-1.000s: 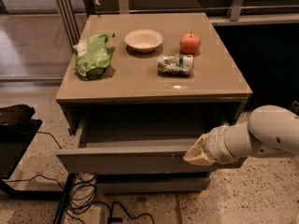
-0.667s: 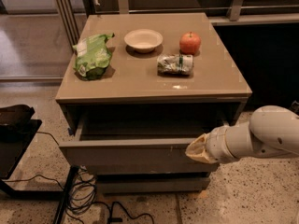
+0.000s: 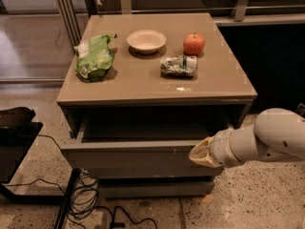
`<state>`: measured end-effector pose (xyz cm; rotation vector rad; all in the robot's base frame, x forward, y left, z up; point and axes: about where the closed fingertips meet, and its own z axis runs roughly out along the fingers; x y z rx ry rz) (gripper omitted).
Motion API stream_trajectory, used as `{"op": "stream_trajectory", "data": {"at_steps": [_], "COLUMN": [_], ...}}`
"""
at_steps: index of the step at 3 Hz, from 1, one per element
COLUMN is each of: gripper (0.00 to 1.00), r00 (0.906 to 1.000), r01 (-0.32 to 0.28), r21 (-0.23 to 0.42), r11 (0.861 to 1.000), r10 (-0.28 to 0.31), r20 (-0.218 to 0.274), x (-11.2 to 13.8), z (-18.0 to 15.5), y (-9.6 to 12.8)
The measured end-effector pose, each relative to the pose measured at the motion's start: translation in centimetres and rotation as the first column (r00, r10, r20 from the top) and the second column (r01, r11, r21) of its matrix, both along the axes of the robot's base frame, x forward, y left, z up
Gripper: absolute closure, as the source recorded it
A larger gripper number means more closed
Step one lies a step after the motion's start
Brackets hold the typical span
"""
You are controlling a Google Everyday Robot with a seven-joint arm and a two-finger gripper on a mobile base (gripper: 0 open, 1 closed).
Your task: Close top drawer
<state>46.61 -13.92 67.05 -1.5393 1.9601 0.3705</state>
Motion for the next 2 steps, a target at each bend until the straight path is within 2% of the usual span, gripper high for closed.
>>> {"op": "stream_trajectory", "data": {"at_steps": [2], "gripper": [0.12], "r00": [1.0000], "r01": [0.000], "r21": [0.000], "r11": [1.000], "r10": [0.000], "r20": [0.000], "x": [0.00], "z": [0.00], "y": [0.00]}}
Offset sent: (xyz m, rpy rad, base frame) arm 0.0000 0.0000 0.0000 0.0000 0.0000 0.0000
